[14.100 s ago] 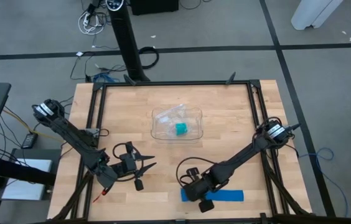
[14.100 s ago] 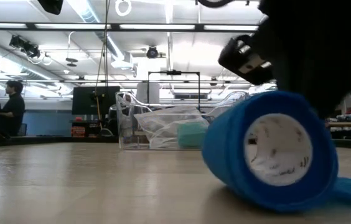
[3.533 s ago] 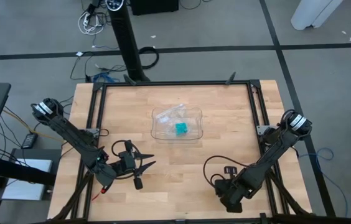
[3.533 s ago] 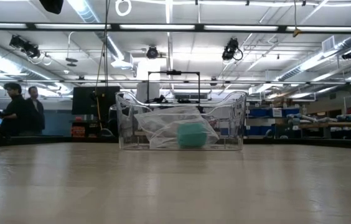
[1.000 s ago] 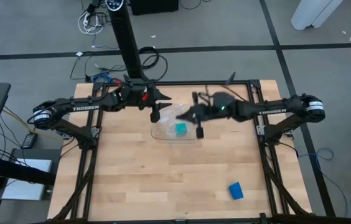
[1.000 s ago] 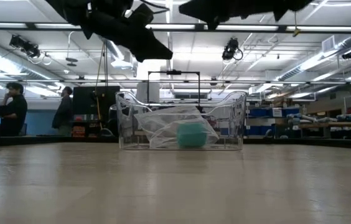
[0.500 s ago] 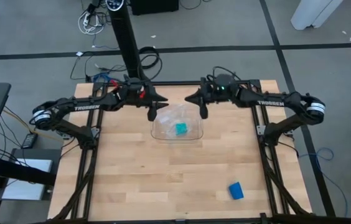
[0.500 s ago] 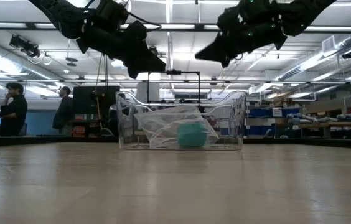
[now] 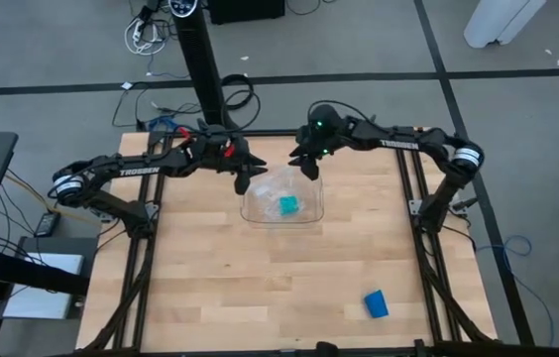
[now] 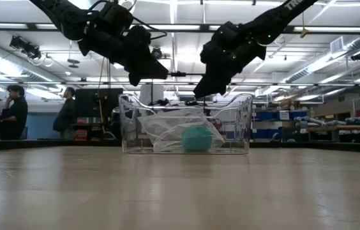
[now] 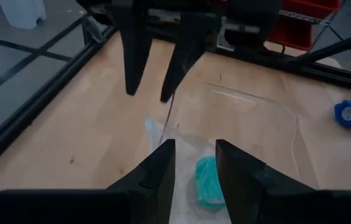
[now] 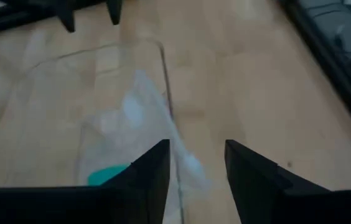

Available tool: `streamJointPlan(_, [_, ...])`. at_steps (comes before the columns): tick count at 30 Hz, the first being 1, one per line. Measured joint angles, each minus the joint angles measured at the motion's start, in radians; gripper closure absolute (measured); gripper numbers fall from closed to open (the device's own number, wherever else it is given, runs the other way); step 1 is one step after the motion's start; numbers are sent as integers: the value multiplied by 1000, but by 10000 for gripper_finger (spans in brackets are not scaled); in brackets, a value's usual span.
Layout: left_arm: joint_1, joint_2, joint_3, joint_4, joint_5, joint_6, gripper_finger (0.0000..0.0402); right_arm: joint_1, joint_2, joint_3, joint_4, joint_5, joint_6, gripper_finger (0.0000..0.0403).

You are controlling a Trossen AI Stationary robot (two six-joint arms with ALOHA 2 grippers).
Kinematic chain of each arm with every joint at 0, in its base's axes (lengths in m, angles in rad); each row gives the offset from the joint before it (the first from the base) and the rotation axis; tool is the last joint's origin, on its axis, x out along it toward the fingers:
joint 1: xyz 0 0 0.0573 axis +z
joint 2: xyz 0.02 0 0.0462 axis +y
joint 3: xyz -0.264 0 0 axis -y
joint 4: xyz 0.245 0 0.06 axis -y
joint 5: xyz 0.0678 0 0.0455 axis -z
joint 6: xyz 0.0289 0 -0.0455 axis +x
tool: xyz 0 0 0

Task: Roll bandage
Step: Open the transparent zip bag

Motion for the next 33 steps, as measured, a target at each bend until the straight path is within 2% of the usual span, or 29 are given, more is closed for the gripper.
streamJointPlan(8, [-3, 0, 0, -43, 7, 21, 280, -19, 59, 11, -72, -135, -52, 255])
streamJointPlan(14, [-3, 0, 0, -47, 8, 29, 280, -11, 79, 12, -61, -121, -85, 266])
streamJointPlan(17, [-3, 0, 0, -51, 9, 29, 280, -11, 87, 11, -61, -61, -93, 274])
streamJointPlan(25, [-3, 0, 0, -56, 7, 29, 280, -36, 72, 12, -66, -54, -105, 293])
streamJointPlan(30, [-3, 0, 0, -57, 3, 29, 280, -47, 76, 11, -81, -185, -105, 303])
streamJointPlan(33, [-3, 0, 0, -56, -2, 29, 280, -38, 76, 11, -84, -190, -106, 307])
